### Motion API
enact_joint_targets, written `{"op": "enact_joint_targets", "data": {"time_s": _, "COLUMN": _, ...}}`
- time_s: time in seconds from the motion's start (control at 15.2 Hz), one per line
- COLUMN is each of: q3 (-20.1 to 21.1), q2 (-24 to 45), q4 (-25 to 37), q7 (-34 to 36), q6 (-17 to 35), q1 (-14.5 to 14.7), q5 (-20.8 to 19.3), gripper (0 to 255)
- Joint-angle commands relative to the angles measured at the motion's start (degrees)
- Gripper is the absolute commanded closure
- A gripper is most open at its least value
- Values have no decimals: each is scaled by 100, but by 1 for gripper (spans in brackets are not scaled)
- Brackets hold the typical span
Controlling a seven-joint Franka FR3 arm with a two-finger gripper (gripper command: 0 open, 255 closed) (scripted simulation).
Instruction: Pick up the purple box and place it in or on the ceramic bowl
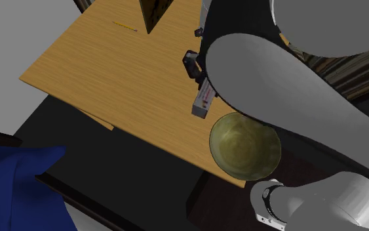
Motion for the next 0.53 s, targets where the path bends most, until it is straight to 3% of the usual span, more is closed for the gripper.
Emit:
{"op": "enact_joint_targets", "data": {"time_s": 0.0, "q3": 12, "q2": -454, "q4": -338, "q7": 31, "q6": -112, "q1": 48, "q5": 57, "gripper": 255}}
{"op": "enact_joint_targets", "data": {"time_s": 0.46, "q3": 97, "q2": -2043, "q4": -1342, "q7": 219, "q6": -686, "q1": 267, "q5": 277, "gripper": 255}}
